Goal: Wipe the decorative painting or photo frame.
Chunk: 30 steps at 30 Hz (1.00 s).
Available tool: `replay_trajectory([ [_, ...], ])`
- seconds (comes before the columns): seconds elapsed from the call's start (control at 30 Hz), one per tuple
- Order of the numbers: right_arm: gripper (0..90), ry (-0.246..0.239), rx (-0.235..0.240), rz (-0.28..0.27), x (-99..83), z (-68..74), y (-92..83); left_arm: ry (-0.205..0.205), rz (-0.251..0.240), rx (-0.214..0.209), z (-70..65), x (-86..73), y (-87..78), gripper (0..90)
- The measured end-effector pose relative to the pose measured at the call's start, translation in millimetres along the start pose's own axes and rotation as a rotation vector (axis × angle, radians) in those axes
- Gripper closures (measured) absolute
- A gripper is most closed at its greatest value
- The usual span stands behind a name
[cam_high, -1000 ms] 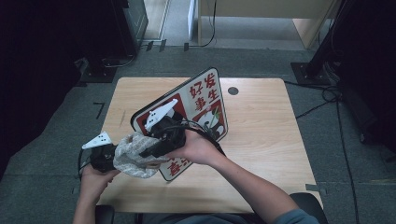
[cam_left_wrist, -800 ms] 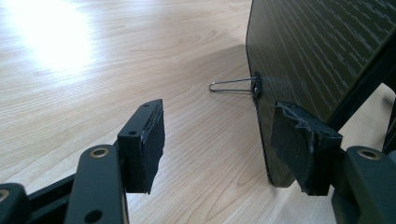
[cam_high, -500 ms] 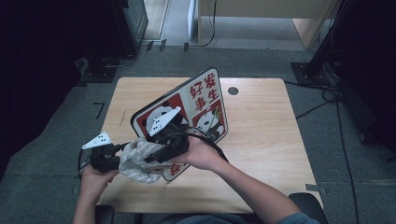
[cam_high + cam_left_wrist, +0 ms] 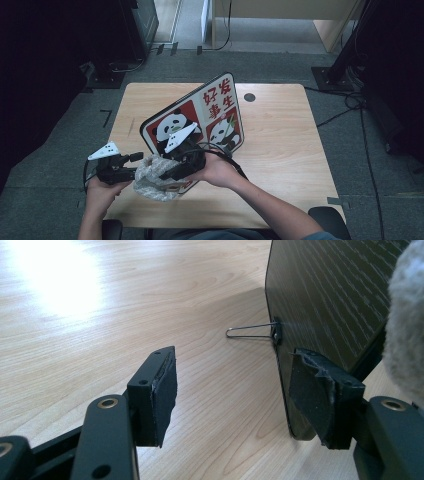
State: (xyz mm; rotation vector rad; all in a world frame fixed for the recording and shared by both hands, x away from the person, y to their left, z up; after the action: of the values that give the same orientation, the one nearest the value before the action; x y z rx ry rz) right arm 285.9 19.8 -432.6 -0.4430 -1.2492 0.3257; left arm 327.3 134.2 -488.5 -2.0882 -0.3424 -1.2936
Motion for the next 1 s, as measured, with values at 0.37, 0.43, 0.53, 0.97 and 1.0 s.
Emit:
replay_trajectory([
  [0.37, 63.7, 0.001, -0.004, 0.012, -18.6, -0.8, 5.6, 0.001, -0.008, 0.0, -0.8, 1.4, -1.2, 37.3],
  [0.43, 63.6, 0.001, -0.003, 0.011, -22.6, -1.2, 6.9, 0.001, -0.008, -0.001, -1.2, 1.5, -1.5, 37.7],
  [0.53, 63.6, 0.007, -0.003, 0.014, -29.2, -1.2, 9.2, -0.003, -0.001, 0.002, -0.6, 1.0, -1.4, 37.7],
  [0.97, 63.6, 0.011, -0.005, 0.033, -53.2, -2.8, 16.4, -0.005, 0.001, 0.005, -0.1, 1.4, -2.3, 37.8],
  [1.0, 63.6, 0.013, -0.006, 0.031, -54.9, -2.9, 16.9, -0.005, -0.002, 0.005, -0.5, 1.7, -2.4, 37.9],
])
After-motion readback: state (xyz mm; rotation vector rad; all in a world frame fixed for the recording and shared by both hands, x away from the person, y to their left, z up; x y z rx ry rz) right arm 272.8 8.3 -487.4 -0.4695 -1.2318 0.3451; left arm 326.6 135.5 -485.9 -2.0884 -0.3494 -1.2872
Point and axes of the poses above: each handheld gripper's, and its own axes: y roughly forward along the jaws, x roughly out of its top, z roughly to its left, the point moved 10 cm from there along y, roughly forward along the jaws, and after that the axes turned 8 degrees about -z, right-handed, at the moved point
